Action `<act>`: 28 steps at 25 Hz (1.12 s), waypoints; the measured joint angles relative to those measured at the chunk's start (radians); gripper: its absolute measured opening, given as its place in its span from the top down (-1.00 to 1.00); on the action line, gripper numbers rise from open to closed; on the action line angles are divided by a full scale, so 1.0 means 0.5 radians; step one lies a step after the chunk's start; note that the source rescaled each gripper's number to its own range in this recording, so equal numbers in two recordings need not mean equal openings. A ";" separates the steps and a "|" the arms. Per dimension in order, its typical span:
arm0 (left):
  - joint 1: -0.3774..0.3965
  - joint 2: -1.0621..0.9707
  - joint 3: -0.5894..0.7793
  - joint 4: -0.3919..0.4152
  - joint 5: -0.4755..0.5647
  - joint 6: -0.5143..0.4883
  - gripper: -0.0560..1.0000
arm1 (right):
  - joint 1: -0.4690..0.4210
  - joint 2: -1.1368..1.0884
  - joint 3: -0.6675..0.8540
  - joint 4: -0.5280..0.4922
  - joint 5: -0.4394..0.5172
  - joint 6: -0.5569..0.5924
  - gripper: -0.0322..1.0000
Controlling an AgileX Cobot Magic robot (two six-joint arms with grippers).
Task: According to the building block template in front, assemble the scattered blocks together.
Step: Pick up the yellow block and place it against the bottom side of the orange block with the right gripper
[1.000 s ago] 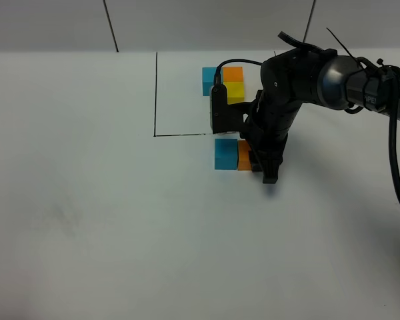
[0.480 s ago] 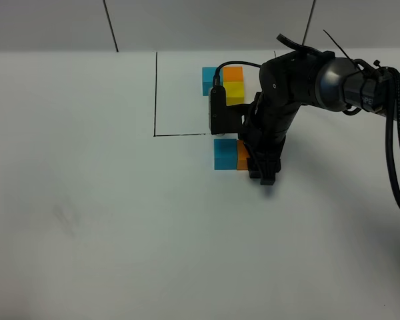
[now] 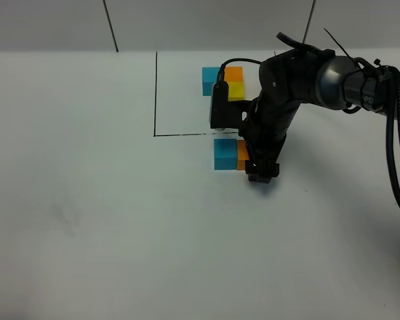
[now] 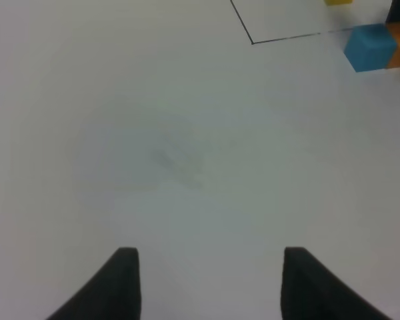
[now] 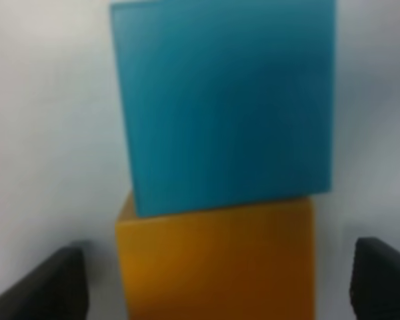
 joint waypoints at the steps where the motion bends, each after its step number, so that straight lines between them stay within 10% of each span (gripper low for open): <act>1: 0.000 0.000 0.000 0.000 0.000 0.000 0.75 | 0.000 -0.021 -0.007 -0.021 0.005 0.047 -0.45; 13: 0.000 0.000 0.000 0.000 0.000 0.000 0.75 | -0.199 -0.485 0.080 -0.121 0.526 1.072 -0.64; 28: 0.000 0.000 0.000 0.000 0.000 0.000 0.75 | -1.049 -1.848 1.669 -0.142 -0.185 1.619 -0.64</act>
